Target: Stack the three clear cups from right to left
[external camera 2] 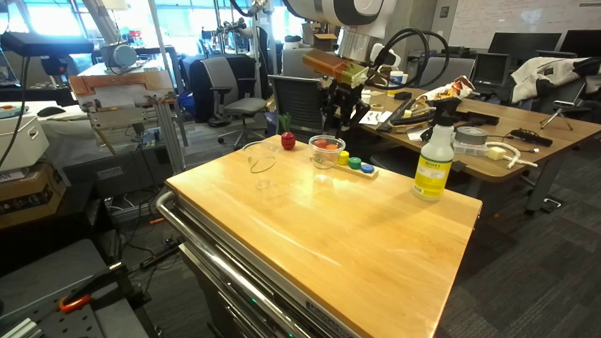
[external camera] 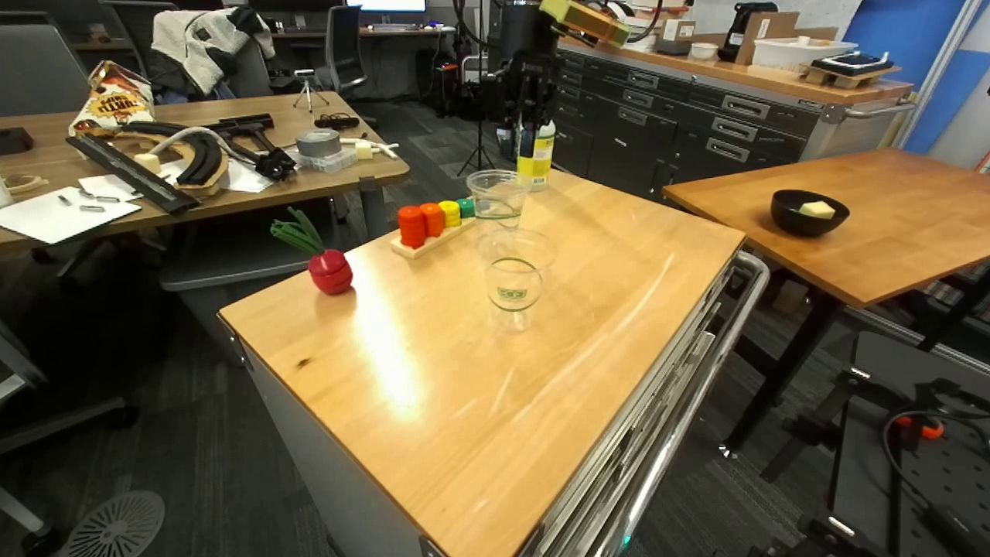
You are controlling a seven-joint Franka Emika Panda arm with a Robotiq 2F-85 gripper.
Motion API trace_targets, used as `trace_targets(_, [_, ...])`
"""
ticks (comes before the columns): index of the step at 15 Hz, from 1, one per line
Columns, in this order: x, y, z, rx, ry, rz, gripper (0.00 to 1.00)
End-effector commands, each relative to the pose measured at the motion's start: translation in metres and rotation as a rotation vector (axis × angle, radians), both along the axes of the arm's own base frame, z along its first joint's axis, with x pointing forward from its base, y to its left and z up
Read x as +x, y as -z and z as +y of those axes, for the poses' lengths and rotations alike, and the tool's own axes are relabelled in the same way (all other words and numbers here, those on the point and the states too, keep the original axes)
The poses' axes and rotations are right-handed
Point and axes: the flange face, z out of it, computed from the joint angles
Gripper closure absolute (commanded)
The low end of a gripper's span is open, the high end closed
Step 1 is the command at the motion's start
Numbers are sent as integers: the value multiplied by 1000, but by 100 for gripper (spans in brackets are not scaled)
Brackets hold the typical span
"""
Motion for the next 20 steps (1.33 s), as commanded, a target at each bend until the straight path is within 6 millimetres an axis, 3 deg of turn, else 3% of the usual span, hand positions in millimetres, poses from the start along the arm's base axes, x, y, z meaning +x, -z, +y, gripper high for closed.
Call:
trace_targets(1, [3,-15,4,8,-24,-12,25])
trace_targets(4, [2,-17,5,2,-27,-22,3])
trace_targets(5, [2,-16,5,2,-26,-21,0])
trace_targets(15, [-2,48,0,-20,-62,55,0])
trace_targets(16, [1,50,0,-18,-58,40,1])
trace_targets(17, [3,51,0,-11,-53,31,26])
trace_targets(19, [6,51,-2,-10,-41,8,30])
trace_targets(20, [7,50,-4,-15,-34,-6,40])
